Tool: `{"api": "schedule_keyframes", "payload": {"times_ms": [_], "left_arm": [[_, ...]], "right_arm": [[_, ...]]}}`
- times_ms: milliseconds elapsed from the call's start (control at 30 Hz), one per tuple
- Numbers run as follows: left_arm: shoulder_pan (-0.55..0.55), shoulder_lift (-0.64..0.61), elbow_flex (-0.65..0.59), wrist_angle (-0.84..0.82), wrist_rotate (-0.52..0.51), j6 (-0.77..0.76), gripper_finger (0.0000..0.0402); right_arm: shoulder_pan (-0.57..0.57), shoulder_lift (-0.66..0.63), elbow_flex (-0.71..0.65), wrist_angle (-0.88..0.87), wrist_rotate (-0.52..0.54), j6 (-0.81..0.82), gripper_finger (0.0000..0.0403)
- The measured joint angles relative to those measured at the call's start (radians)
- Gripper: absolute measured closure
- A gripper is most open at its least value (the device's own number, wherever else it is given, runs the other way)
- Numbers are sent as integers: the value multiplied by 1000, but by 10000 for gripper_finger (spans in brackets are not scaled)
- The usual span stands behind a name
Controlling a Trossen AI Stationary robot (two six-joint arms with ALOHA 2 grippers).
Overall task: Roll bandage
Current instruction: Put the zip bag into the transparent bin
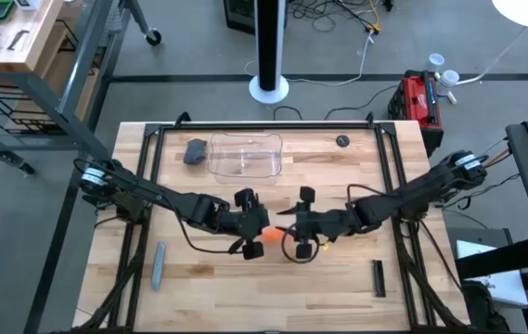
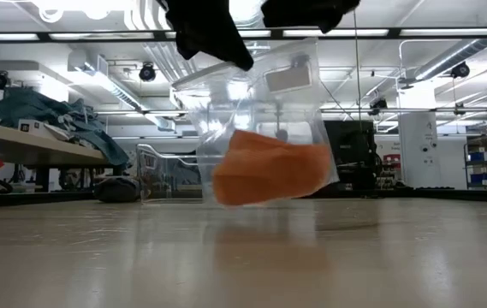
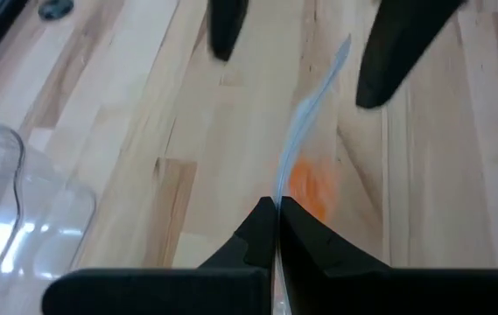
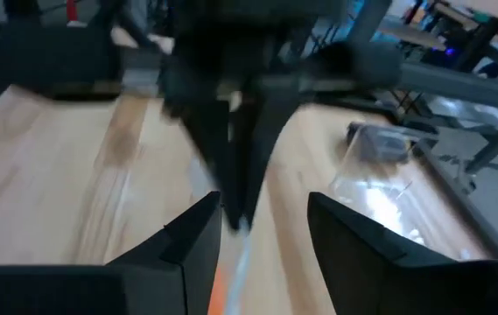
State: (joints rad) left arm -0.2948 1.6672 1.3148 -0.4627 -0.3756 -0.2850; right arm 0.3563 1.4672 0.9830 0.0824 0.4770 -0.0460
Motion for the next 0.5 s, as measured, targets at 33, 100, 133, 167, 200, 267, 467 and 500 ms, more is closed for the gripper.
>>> {"api": "schedule_keyframes", "payload": {"times_ms": [33,100,133,167,200,267,467,500], "left_arm": [[-1,0,0,14,0,12,401],[-3,0,0,36,0,34,401],[-4,0,0,44,0,37,401],[-4,0,0,45,0,38,401],[-4,0,0,44,3,39,401],[-4,0,0,44,21,40,401],[-6,0,0,24,53,35,401],[-6,0,-1,15,53,27,401]], "right_arm": [[0,16,4,-3,-10,-3,240],[-1,54,6,-18,-15,-5,241],[-1,71,6,-19,-16,-5,241],[-2,85,8,-18,-14,0,241],[-2,96,10,-15,-13,5,241],[-3,109,11,-22,-11,17,243],[-2,114,11,-24,-13,28,264],[-2,111,11,-25,-13,28,268]]}}
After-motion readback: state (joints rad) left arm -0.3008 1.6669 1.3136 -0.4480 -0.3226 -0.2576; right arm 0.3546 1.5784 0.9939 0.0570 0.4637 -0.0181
